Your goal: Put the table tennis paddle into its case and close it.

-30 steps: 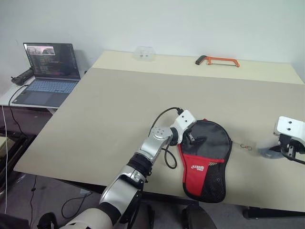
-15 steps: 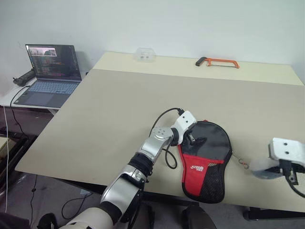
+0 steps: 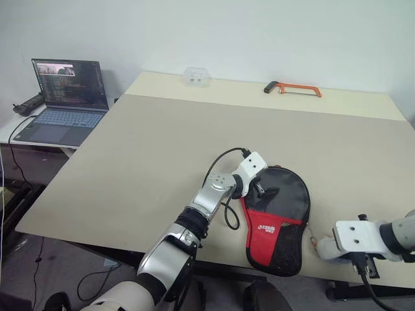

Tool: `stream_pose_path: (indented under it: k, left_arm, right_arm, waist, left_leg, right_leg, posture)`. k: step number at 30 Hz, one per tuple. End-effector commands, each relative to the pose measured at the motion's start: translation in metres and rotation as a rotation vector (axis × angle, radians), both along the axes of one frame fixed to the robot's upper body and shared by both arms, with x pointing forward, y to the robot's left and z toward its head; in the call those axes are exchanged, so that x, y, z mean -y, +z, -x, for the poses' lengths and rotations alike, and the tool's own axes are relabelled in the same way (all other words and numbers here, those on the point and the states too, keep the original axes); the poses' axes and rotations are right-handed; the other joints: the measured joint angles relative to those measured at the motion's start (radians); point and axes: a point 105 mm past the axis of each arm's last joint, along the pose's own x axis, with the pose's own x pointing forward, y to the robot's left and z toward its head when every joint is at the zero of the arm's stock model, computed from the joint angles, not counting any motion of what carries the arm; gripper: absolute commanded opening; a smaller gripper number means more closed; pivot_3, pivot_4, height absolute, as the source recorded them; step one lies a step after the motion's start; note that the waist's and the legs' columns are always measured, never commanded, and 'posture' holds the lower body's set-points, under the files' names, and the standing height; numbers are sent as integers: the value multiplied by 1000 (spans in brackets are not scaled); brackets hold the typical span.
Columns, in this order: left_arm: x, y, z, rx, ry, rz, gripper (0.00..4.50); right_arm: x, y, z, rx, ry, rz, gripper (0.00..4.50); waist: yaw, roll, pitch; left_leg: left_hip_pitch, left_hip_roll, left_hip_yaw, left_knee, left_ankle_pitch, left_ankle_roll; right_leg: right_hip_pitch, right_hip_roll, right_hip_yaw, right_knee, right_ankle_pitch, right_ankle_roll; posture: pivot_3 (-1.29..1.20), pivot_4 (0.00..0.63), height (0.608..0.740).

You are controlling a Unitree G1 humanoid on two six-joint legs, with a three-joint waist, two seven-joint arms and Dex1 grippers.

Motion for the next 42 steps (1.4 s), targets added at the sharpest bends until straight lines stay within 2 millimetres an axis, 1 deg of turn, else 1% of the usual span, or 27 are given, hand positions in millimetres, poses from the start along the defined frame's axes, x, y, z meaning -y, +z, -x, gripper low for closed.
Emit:
stream_pose_path:
  k: [1, 8, 12, 18, 21, 25, 28, 31, 35, 39, 41, 42]
  left_arm:
    - [-10, -16, -3, -36, 43, -55, 4500]
    - [-12, -18, -4, -40, 52, -69, 4500]
    - [-12, -19, -4, -42, 56, -79, 4500]
    - [-13, -22, -3, -46, 57, -82, 4500]
    - [-13, -22, -3, -47, 58, -85, 4500]
    - [-14, -22, -4, -47, 61, -88, 4500]
    - [-15, -23, -5, -48, 67, -95, 4500]
    - [-16, -24, -5, -48, 67, -99, 4500]
    - [-16, -24, -5, -49, 68, -100, 4500]
    - [-16, -24, -5, -49, 68, -101, 4500]
    - [-16, -25, -5, -50, 67, -102, 4500]
    - [-16, -25, -5, -49, 67, -103, 4500]
  right_arm:
    - [-16, -16, 29, -150, 80, -63, 384]
    - [-22, -8, 32, -169, 114, -110, 384]
    - [-29, 3, 33, -174, 126, -158, 383]
    - [-39, 17, 41, -202, 180, -195, 357]
    - [-44, 18, 48, -227, 206, -205, 357]
    - [-48, 13, 54, -245, 209, -197, 357]
    - [-51, 11, 57, -248, 210, -204, 357]
    - [-50, 9, 57, -250, 204, -193, 357]
    - [-48, 6, 64, -280, 213, -174, 357]
    - [-47, 7, 60, -261, 203, -173, 357]
    - [-42, 9, 52, -231, 186, -154, 357]
    - [-37, 11, 44, -202, 171, -137, 357]
  waist:
    - [0, -1, -1]
    - [0, -1, -2]
    - [0, -1, -2]
    - [-2, -1, -2]
    - [-2, -1, -2]
    - [-2, -1, -2]
    - [-2, -1, -2]
    - [-2, -1, -2]
    - [-2, -1, -2]
    - [-2, -1, -2]
    - [-2, -1, -2]
    - [-2, -1, -2]
  left_leg:
    - [0, 0, 0, 0, 0, 0]
    - [0, 0, -1, 0, 0, 0]
    - [0, 0, -2, 0, 0, 0]
    - [0, 0, -2, 0, 0, 0]
    - [0, 0, -2, 0, 0, 0]
    - [0, 0, -2, 0, 0, 0]
    - [0, 0, -2, 0, 0, 0]
    - [0, 0, -2, 0, 0, 0]
    - [0, 0, -2, 0, 0, 0]
    - [0, 0, -1, 0, 0, 0]
    - [0, 0, -1, 0, 0, 0]
    - [0, 0, -1, 0, 0, 0]
  right_leg:
    - [0, 0, 0, 0, 1, -2]
    - [0, 0, -1, 0, 1, -3]
    - [0, 0, -1, 0, 1, -3]
    - [0, 0, -1, 0, 1, -2]
    - [0, 0, -1, 0, 0, -1]
    - [0, 0, -1, 0, -1, 0]
    - [0, 0, -1, 0, -1, 0]
    - [0, 0, -1, 0, -1, 0]
    - [0, 0, -1, 0, -1, 0]
    - [0, 0, 0, 0, -1, 0]
    - [0, 0, 0, 0, -1, 0]
    - [0, 0, 0, 0, -1, 0]
  posture:
    - [0, 150, 740]
    - [0, 150, 740]
    - [0, 150, 740]
    - [0, 150, 740]
    - [0, 150, 740]
    - [0, 150, 740]
    - [0, 150, 740]
    - [0, 150, 740]
    - [0, 150, 740]
    - [0, 150, 740]
    - [0, 150, 740]
    - [0, 150, 740]
